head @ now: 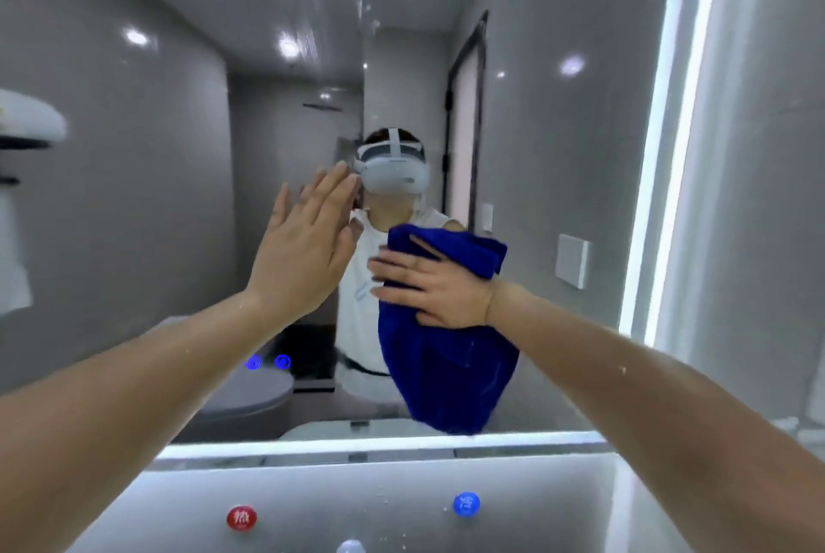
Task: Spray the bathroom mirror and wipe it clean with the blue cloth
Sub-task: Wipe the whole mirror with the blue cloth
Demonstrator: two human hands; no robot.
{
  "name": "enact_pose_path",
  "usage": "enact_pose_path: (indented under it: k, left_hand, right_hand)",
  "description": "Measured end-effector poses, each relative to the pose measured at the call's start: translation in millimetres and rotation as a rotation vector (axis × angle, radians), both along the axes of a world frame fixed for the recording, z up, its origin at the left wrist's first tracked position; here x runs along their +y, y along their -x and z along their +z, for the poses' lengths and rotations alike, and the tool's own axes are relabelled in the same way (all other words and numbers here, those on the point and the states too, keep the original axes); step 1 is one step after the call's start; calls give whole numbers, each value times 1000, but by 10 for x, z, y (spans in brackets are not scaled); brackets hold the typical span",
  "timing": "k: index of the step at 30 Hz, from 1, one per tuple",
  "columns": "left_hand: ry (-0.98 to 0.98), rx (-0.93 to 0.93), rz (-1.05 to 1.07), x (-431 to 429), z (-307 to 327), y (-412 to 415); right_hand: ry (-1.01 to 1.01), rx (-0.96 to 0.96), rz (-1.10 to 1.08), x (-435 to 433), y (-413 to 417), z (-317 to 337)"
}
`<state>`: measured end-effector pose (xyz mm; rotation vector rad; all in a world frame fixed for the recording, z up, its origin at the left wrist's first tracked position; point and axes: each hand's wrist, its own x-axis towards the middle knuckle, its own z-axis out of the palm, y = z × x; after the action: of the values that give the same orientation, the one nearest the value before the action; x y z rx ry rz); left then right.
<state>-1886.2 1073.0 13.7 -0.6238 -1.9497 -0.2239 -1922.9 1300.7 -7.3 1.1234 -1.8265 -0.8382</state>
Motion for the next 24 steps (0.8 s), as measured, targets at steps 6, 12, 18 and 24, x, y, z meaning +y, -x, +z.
enact_pose_path:
  k: [6, 12, 18, 24]
  left_hand:
    - [-21, 71, 37, 381, 608, -32]
    - [-71, 129, -42, 832, 1061, 135]
    - [-81, 194, -123, 1135, 1247, 275]
    - [120, 475, -206, 1595, 1899, 67]
  right_hand:
    - [203, 116, -91, 325, -145, 1146]
    - [792, 291, -106, 783, -243, 1925]
    - [1233, 408, -130, 997, -221, 2290]
    - [1294, 420, -79, 1316, -257, 2699]
